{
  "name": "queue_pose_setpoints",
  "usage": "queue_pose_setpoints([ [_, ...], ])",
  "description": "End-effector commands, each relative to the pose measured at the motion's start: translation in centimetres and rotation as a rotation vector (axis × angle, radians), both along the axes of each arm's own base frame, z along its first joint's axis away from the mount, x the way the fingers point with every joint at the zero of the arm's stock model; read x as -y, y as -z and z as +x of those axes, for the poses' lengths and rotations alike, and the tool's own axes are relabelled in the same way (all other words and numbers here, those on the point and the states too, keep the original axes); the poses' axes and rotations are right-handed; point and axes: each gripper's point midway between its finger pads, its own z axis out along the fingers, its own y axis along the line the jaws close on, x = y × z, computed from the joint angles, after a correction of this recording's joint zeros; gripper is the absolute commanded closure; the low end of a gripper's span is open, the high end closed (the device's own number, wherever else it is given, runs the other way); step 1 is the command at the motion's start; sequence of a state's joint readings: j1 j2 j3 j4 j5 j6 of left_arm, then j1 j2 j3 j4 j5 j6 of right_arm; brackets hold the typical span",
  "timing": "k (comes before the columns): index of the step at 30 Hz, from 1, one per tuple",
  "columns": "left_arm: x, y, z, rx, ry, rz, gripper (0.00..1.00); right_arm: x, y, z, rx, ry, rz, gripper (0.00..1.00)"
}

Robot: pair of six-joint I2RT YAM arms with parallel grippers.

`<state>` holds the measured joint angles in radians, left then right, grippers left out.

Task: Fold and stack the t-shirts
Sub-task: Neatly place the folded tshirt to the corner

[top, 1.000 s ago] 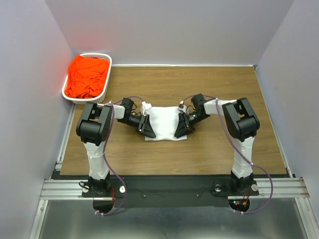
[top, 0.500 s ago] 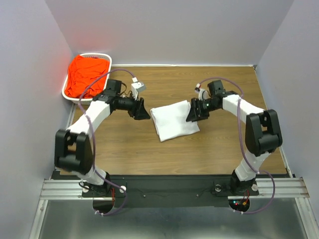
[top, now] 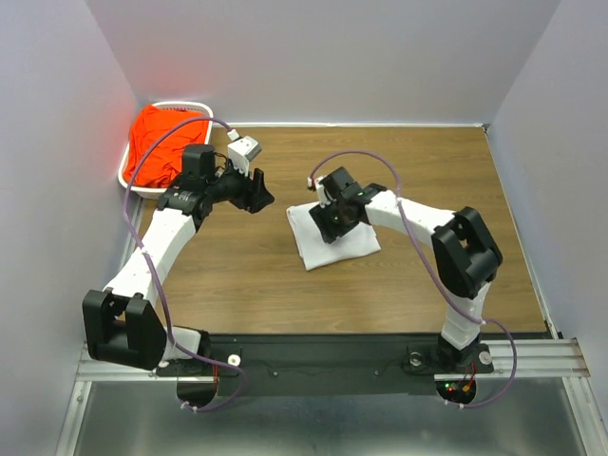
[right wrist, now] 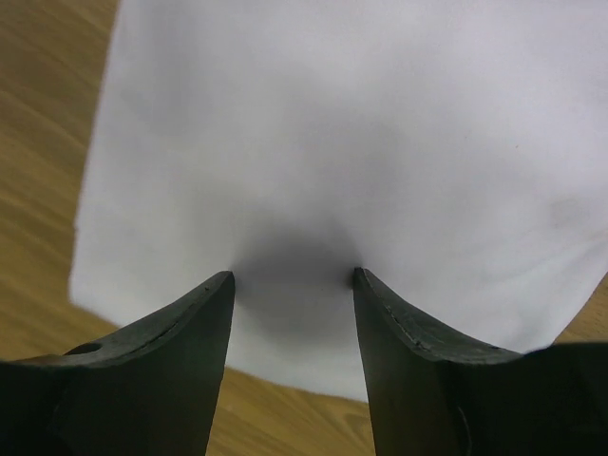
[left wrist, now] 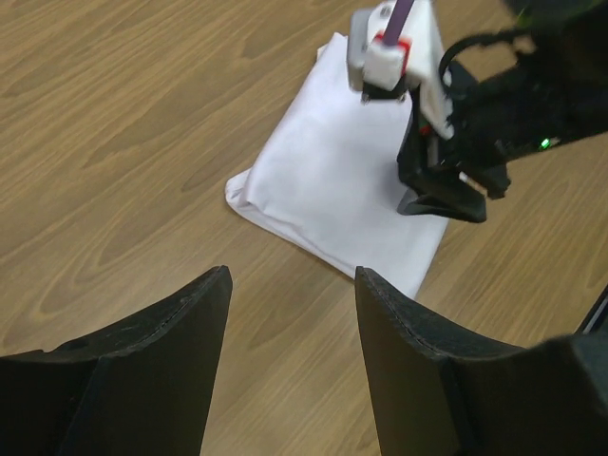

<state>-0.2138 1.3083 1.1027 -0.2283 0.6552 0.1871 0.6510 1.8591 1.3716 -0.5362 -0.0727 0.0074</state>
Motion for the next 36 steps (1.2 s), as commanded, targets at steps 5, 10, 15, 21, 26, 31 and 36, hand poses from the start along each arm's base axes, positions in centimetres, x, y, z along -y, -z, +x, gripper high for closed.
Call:
queue_pose_setpoints([
  [5,-0.5,-1.0,0.3,0.03,-0.037,0.008,0.34,1.6,3.7,2.3,0.127,0.114,-0.192,0.42],
  [10,-0.6,-0.6,0.4,0.024,-0.035,0.016,0.34,6.1,5.7,3.3,0.03,0.233,-0.183,0.42],
  [15,-0.7,0.2,0.5,0.019,-0.027,0.035,0.34,15.0,6.5,4.8,-0.032,0.332,-0.21,0.43],
  [21,-0.6,0.9,1.0,0.009,-0.013,0.047,0.34,27.3,6.8,7.2,-0.052,0.392,-0.258,0.43],
  [26,-0.4,1.6,1.3,-0.002,-0.005,0.049,0.34,36.1,8.1,9.2,-0.059,0.39,-0.286,0.45],
  [31,-0.1,2.2,1.5,-0.025,0.006,0.046,0.34,37.9,8.5,10.9,-0.028,0.272,-0.293,0.45],
  [36,-0.1,2.3,1.4,-0.033,0.015,0.05,0.34,39.6,8.9,11.4,-0.032,0.191,-0.327,0.46],
])
